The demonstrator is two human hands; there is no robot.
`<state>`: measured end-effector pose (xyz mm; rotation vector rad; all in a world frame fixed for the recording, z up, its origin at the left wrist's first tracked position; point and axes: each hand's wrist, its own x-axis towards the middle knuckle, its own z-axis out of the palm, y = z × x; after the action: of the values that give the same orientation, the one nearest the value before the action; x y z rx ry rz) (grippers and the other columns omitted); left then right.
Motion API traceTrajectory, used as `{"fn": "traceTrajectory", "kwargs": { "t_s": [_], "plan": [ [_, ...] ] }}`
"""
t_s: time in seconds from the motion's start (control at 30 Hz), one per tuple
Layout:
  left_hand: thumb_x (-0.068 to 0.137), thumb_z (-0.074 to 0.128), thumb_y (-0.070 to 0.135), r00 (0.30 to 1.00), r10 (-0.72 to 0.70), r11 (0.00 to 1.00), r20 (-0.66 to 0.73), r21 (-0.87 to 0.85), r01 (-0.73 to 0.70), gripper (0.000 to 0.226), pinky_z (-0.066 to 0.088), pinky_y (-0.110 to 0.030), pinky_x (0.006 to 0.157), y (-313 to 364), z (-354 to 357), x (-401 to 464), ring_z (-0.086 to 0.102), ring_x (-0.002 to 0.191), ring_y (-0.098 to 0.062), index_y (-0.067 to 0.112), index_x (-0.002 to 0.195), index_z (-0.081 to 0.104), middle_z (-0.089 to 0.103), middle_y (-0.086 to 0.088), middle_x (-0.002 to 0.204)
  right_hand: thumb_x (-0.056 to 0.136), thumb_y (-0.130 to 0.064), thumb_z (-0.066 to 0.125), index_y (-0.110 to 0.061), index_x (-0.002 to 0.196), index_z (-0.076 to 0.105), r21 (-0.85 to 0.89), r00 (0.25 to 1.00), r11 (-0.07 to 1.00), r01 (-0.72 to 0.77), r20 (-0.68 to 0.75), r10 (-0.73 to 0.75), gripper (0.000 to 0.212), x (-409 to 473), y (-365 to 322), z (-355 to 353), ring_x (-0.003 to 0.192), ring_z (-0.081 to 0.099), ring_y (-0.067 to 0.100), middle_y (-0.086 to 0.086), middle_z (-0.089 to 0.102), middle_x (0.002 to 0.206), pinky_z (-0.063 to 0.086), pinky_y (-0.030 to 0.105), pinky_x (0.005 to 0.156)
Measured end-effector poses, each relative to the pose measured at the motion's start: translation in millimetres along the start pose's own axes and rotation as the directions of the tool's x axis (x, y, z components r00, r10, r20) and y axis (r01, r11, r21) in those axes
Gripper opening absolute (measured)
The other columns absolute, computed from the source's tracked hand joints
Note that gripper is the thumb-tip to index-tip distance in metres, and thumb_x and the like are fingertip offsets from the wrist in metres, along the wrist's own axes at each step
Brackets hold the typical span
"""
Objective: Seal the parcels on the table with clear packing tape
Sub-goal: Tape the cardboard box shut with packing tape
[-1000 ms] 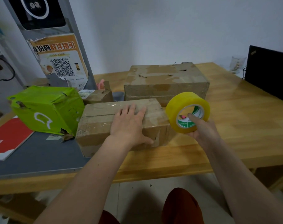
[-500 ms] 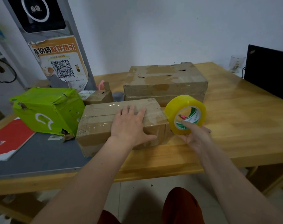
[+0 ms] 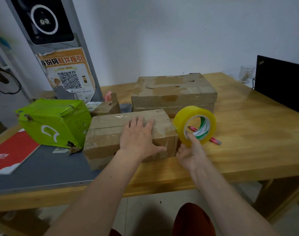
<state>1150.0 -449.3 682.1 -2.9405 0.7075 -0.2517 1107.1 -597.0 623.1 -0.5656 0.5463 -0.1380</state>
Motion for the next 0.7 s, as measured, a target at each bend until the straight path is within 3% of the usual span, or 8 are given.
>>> {"fn": "traceTrajectory", "kwargs": {
  "t_s": [0.07, 0.13, 0.2, 0.37, 0.47, 0.57, 0.7],
  "plan": [
    [0.071, 0.053, 0.087, 1.0, 0.002, 1.0, 0.005, -0.007, -0.002, 0.113, 0.011, -0.048, 0.124, -0.2, -0.3, 0.0, 0.008, 0.152, -0.031, 0.029, 0.157, 0.008, 0.011, -0.011, 0.165, 0.096, -0.036, 0.054, -0.012, 0.128, 0.058, -0.017, 1.0, 1.0, -0.004, 0.008, 0.004, 0.041, -2.9, 0.2, 0.1, 0.123, 0.053, 0.028, 0.015, 0.059, 0.132, 0.042, 0.038, 0.102],
    [0.072, 0.052, 0.087, 1.0, 0.003, 1.0, 0.014, -0.014, -0.002, 0.113, 0.011, -0.047, 0.124, -0.7, -0.5, 0.2, 0.007, 0.152, -0.031, 0.029, 0.157, 0.007, 0.011, -0.01, 0.166, 0.098, -0.035, 0.05, -0.012, 0.118, 0.061, -0.026, 1.0, 0.999, -0.018, 0.022, 0.019, 0.032, -5.4, -2.3, -0.7, 0.124, 0.052, 0.028, 0.014, 0.058, 0.133, 0.039, 0.039, 0.105],
    [0.072, 0.051, 0.088, 1.0, 0.008, 1.0, 0.018, -0.031, -0.008, 0.112, 0.011, -0.046, 0.124, -1.8, -1.1, 0.2, 0.008, 0.152, -0.03, 0.029, 0.157, 0.009, 0.011, -0.009, 0.166, 0.098, -0.032, 0.049, -0.013, 0.111, 0.063, -0.006, 0.999, 1.0, -0.019, 0.026, 0.019, 0.026, -8.8, -5.4, -1.3, 0.117, 0.056, 0.028, 0.014, 0.061, 0.129, 0.041, 0.04, 0.101],
    [0.071, 0.05, 0.089, 1.0, 0.007, 0.992, 0.003, -0.125, -0.007, 0.11, 0.013, -0.043, 0.123, -10.2, -5.1, -1.9, 0.013, 0.152, -0.026, 0.032, 0.157, 0.012, 0.016, -0.003, 0.165, 0.097, -0.024, 0.052, -0.014, 0.125, 0.059, -0.024, 0.998, 0.999, 0.036, 0.053, -0.035, 0.03, -17.3, -11.1, 2.9, 0.112, 0.061, 0.027, 0.014, 0.068, 0.11, 0.045, 0.04, 0.095],
    [0.072, 0.048, 0.089, 1.0, -0.025, 0.976, -0.006, -0.215, 0.023, 0.106, 0.017, -0.042, 0.122, -15.8, -10.6, -3.5, 0.02, 0.15, -0.023, 0.03, 0.156, 0.018, 0.021, -0.001, 0.164, 0.094, -0.024, 0.052, -0.014, 0.116, 0.063, -0.09, 0.994, 0.992, 0.085, 0.08, -0.078, 0.027, -23.1, -15.2, 8.9, 0.102, 0.066, 0.025, 0.014, 0.072, 0.107, 0.049, 0.041, 0.087],
    [0.074, 0.05, 0.086, 0.998, -0.056, 0.956, -0.029, -0.291, 0.045, 0.102, 0.022, -0.041, 0.119, -18.9, -13.0, -6.2, 0.027, 0.147, -0.022, 0.027, 0.154, 0.025, 0.029, 0.001, 0.16, 0.095, -0.028, 0.05, -0.017, 0.104, 0.065, -0.081, 0.992, 0.994, 0.071, 0.108, -0.062, 0.021, -26.8, -14.4, 11.4, 0.082, 0.071, 0.023, 0.009, 0.076, 0.087, 0.05, 0.047, 0.083],
    [0.071, 0.05, 0.087, 0.997, -0.07, 0.943, -0.017, -0.328, 0.061, 0.106, 0.022, -0.041, 0.119, -24.5, -13.1, -8.2, 0.025, 0.147, -0.022, 0.027, 0.155, 0.024, 0.028, 0.001, 0.161, 0.095, -0.029, 0.052, -0.024, 0.115, 0.059, -0.031, 0.993, 0.996, 0.079, 0.087, -0.076, 0.022, -26.9, -9.9, 10.8, 0.094, 0.067, 0.023, 0.004, 0.076, 0.082, 0.046, 0.056, 0.083]
  ]
}}
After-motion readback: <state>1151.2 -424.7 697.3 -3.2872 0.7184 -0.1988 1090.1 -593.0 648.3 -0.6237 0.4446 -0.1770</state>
